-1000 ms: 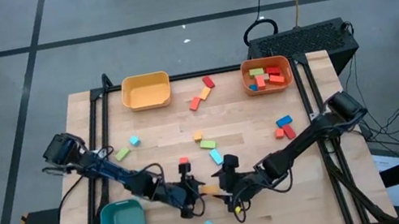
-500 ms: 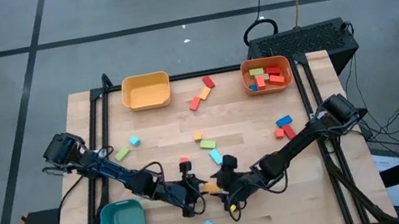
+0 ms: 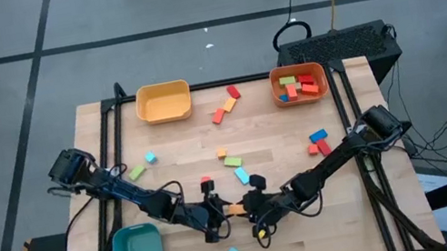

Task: Sort blocks by size
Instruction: Put the large yellow block into the orange bin

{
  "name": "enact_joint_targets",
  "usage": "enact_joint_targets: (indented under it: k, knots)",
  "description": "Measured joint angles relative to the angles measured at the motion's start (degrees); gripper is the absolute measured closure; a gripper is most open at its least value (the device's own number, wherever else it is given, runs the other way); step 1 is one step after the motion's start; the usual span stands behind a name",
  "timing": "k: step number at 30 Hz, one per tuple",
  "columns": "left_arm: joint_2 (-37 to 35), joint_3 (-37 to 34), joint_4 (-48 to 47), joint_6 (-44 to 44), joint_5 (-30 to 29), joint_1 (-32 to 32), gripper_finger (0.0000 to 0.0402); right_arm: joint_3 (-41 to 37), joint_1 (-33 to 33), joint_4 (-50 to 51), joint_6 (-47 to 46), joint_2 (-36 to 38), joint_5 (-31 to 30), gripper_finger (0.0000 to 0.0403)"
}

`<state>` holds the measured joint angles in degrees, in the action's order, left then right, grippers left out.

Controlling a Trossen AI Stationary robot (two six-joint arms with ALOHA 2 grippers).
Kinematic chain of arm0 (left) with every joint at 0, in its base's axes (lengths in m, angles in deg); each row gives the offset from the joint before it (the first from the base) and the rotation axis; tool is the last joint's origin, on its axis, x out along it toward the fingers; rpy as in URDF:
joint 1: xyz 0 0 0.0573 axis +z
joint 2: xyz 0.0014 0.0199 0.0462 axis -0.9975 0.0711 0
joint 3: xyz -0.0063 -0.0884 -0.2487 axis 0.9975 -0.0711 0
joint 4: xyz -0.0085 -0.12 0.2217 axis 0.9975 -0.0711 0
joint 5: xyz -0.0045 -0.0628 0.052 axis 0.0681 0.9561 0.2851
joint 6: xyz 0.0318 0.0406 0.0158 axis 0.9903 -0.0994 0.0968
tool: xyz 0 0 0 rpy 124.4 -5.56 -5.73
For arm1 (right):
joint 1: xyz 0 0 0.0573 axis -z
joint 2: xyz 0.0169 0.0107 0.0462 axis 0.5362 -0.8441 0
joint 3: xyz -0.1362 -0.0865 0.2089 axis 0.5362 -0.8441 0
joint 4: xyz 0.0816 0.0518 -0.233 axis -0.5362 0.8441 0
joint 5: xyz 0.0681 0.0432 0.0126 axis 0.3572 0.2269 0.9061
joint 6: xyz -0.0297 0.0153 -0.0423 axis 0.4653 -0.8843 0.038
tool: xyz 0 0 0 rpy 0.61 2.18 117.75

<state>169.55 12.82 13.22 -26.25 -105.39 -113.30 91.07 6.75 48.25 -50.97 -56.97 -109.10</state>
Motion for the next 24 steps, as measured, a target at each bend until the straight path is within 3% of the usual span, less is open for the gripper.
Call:
enact_joint_targets:
  k: [4, 11, 19, 24]
  knots:
    - [-0.94, 0.0, -2.83, 0.46, -0.87, 0.2, 0.0238, 0.11, 0.38, 2.37, -0.66, 0.36, -2.19, 0.029]
    - [-7.25, 0.0, -11.56, 0.01, -0.06, 2.43, 0.0234, -0.09, 3.36, 19.04, -12.09, 5.99, -12.36, 0.029]
    - [-13.67, 0.04, -13.88, 6.25, 0.02, 7.32, 0.0233, -0.02, 11.38, 40.34, -17.35, 16.25, -13.86, 0.029]
    - [-14.52, 0.04, -11.42, 10.95, 8.43, 12.75, 0.0231, -0.02, 19.98, 50.58, -17.74, 21.82, -14.15, 0.029]
